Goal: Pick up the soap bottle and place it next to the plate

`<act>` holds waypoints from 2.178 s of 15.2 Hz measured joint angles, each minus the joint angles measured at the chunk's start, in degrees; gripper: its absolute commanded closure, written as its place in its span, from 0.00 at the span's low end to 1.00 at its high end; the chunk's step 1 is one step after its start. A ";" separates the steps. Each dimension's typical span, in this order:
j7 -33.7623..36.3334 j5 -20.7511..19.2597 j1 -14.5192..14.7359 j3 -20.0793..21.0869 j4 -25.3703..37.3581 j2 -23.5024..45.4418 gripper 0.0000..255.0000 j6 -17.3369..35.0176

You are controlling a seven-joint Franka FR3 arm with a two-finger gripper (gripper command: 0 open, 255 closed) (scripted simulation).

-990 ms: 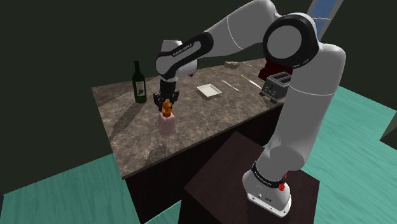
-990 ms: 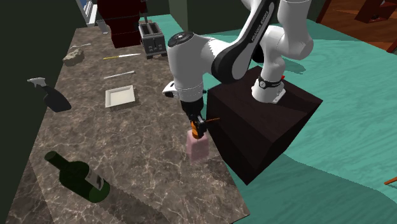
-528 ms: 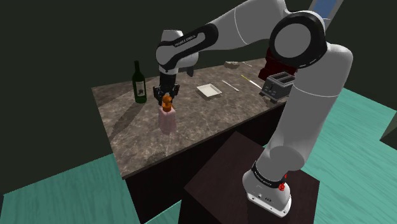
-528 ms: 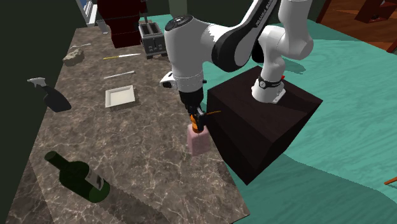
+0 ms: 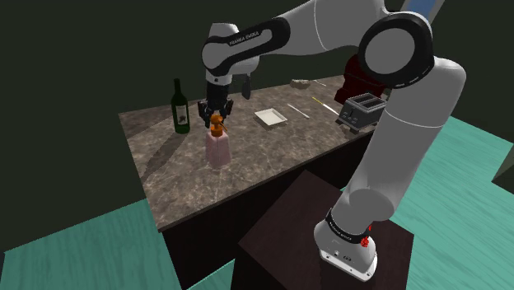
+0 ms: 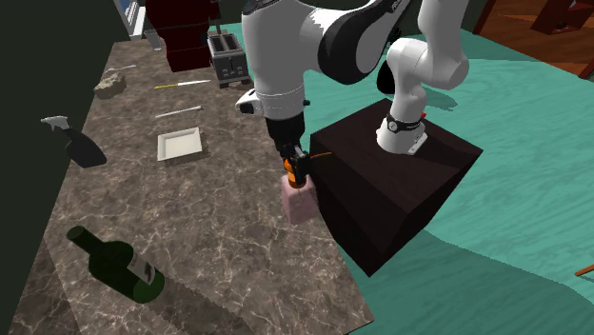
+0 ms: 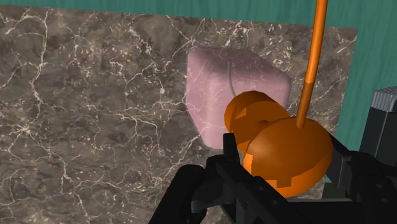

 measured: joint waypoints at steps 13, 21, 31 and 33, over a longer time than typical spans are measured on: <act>1.50 -0.63 -0.05 -0.08 6.24 -2.99 1.00 -9.14; 2.24 -0.91 -0.20 -0.21 11.82 -3.62 1.00 -15.30; 0.52 -1.07 -1.46 -1.36 14.56 -4.80 1.00 -19.57; -2.23 -1.16 -2.85 -2.68 13.36 -5.16 1.00 -19.13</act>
